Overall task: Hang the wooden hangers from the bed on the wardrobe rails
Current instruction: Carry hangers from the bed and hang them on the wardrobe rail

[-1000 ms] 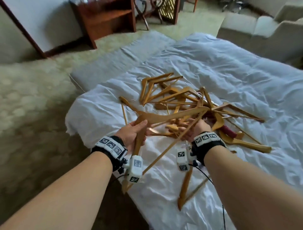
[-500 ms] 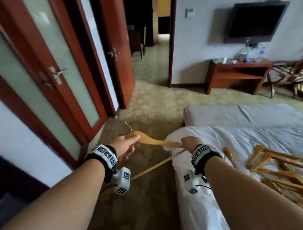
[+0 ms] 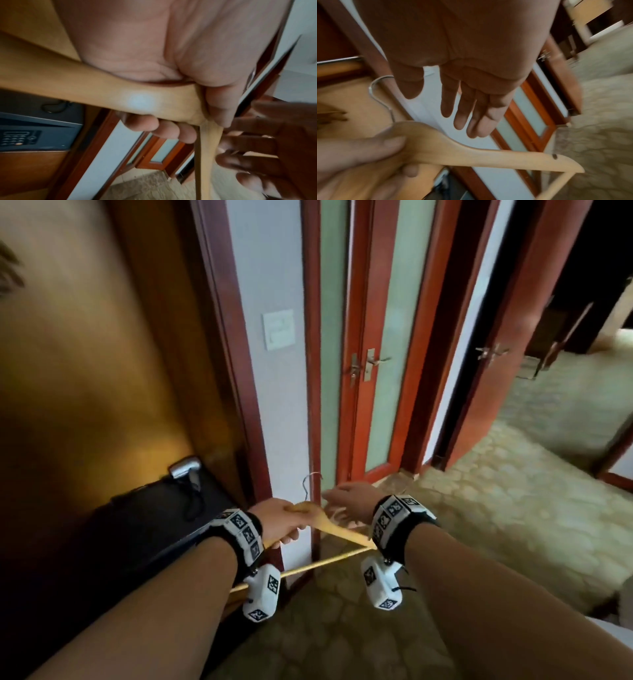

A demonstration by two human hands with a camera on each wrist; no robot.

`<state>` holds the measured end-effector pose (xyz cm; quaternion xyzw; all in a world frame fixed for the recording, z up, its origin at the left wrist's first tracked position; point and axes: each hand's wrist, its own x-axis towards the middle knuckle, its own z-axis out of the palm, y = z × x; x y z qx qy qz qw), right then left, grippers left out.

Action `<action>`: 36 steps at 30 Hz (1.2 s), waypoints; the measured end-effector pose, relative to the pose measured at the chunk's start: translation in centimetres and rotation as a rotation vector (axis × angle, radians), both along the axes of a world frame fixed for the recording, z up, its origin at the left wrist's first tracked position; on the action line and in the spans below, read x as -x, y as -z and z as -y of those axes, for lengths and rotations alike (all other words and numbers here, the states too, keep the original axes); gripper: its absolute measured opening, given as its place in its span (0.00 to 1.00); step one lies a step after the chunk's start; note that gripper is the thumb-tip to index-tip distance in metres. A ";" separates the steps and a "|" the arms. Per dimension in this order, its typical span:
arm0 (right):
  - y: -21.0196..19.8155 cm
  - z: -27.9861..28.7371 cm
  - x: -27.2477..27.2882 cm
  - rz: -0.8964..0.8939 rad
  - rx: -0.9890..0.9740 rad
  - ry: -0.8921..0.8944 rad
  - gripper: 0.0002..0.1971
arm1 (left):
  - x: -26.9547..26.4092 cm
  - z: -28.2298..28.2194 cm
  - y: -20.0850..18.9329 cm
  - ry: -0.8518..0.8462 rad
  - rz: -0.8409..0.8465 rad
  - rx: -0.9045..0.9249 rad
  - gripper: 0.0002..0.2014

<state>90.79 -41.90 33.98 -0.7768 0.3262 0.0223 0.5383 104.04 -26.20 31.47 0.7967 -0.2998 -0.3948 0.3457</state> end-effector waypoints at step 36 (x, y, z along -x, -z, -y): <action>-21.0 -20.9 -25.6 0.296 -0.032 -0.609 0.25 | -14.0 -20.8 -17.0 -0.633 -0.079 0.652 0.36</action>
